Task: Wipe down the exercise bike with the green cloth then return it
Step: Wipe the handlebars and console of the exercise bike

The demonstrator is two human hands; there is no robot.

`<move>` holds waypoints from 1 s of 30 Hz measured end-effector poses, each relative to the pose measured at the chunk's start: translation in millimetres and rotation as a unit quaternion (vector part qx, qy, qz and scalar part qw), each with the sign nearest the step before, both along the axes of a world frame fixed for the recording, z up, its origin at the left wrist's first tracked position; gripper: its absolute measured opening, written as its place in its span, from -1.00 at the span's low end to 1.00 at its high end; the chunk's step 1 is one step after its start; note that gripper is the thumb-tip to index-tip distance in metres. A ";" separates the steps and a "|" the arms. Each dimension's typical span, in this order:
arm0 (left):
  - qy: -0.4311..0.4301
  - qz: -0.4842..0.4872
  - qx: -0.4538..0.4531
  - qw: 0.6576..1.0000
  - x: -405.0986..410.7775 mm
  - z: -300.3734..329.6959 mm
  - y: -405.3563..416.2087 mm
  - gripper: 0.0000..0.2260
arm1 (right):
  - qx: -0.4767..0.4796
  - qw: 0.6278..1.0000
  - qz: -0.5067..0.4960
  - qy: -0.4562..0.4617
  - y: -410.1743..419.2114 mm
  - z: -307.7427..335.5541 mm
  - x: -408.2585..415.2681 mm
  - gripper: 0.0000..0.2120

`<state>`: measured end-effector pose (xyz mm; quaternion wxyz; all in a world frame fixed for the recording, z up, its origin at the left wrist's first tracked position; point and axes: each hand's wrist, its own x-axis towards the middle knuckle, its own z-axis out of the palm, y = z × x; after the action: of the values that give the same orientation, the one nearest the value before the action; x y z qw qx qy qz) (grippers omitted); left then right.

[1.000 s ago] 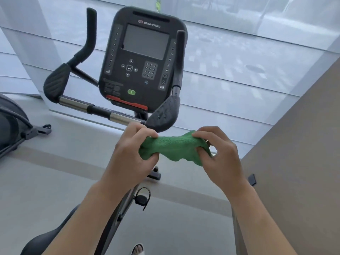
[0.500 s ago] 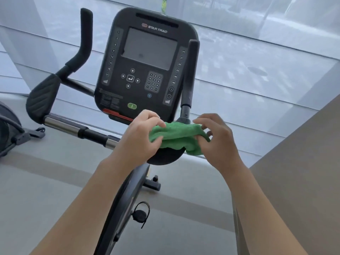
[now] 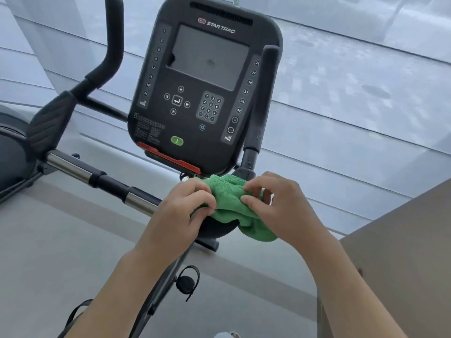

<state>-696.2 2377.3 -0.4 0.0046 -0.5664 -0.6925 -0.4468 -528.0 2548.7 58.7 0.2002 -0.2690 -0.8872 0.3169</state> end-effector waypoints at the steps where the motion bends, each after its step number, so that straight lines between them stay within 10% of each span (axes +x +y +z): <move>1: 0.001 0.006 -0.011 1.000 1.1 -1.2 -2.1 -0.83 | 0.011 1.000 0.007 -0.012 -0.2 -1.0 -2.0 -0.92; 4: 0.012 0.036 -0.052 0.998 8.0 -3.6 -6.5 -0.59 | 0.032 0.999 0.027 -0.026 1.5 -2.5 -5.7 -0.89; 23: 0.057 0.087 -0.024 0.994 25.2 3.4 0.8 -0.78 | 0.152 0.966 0.072 -0.198 11.1 15.3 -31.4 -0.96; 30: 0.033 0.014 0.003 0.999 18.5 16.8 -21.1 -0.88 | 0.158 0.985 -0.004 -0.068 14.8 22.7 -26.3 -0.96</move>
<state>-677.7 2356.2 16.4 0.0354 -0.5711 -0.6986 -0.4295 -554.2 2563.5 81.4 0.1804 -0.2581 -0.9366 0.1534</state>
